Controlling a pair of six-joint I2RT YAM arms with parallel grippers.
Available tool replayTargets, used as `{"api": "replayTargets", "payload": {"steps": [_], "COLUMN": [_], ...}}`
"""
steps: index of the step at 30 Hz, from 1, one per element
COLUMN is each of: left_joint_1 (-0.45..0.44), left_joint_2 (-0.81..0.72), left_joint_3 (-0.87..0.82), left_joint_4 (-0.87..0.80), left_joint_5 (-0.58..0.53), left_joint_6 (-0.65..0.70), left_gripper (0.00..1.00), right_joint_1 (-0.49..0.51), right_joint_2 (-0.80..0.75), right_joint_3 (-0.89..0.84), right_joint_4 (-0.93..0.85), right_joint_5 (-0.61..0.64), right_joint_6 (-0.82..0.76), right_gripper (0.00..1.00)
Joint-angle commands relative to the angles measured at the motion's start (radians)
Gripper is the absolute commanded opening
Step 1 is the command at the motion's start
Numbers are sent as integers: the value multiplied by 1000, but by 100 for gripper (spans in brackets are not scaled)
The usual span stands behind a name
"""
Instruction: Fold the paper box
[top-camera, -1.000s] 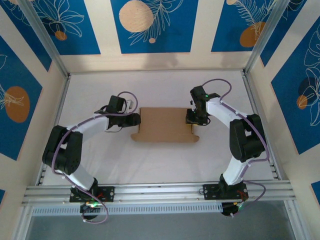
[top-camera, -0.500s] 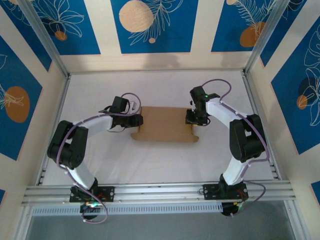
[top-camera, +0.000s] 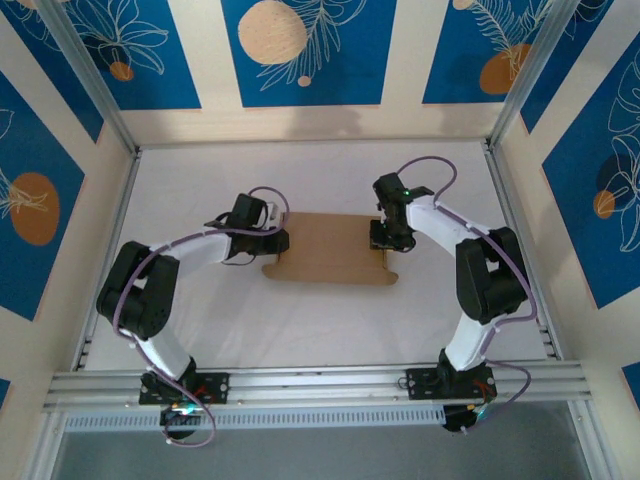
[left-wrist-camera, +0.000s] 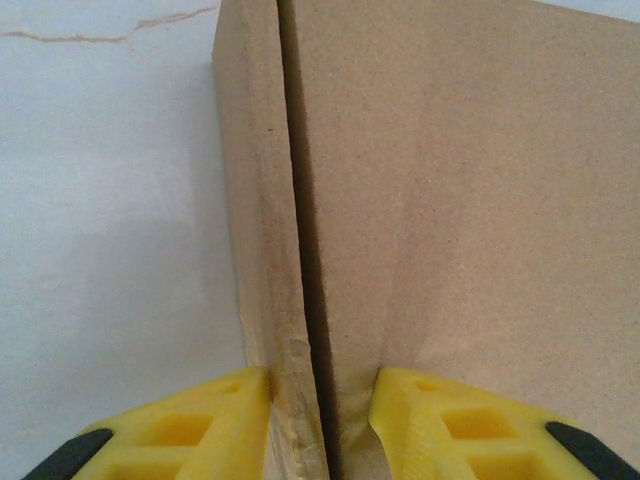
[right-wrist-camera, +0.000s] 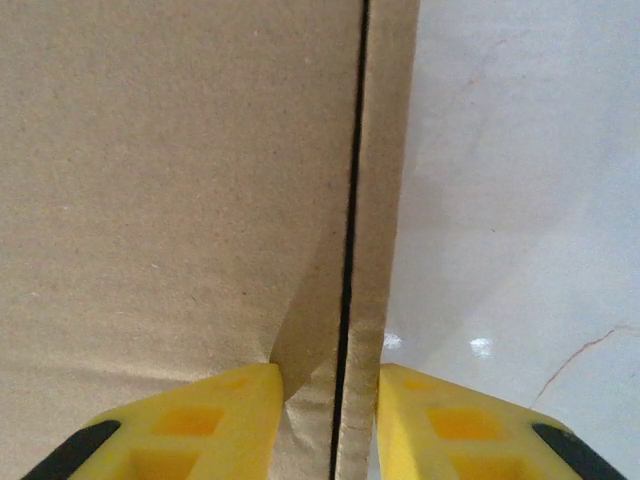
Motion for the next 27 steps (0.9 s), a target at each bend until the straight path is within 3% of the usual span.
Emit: {"api": "replayTargets", "payload": {"steps": [1,7,15,24,27], "left_joint_1": [-34,-35,-26,43,43], "left_joint_2": [108,102,-55,-237,-263], "left_joint_3": [-58,-56,19,66,62], "left_joint_4": [-141,-137,-232,-327,-337], "left_joint_5": [-73,-55,-102,-92,-50], "left_joint_6": [28,18,31,54,34], "left_gripper": [34,33,40,52,55], "right_joint_1": [39,36,-5,-26,-34], "right_joint_2": [96,82,-25,-189,-259], "right_joint_3": [-21,-28,-33,7,-26], "right_joint_4": [-18,-1,4,-102,-115], "right_joint_5": [-43,-106,-193,-130,-140], "right_joint_6": [28,54,78,84,101], "right_gripper": [33,33,37,68,69]}}
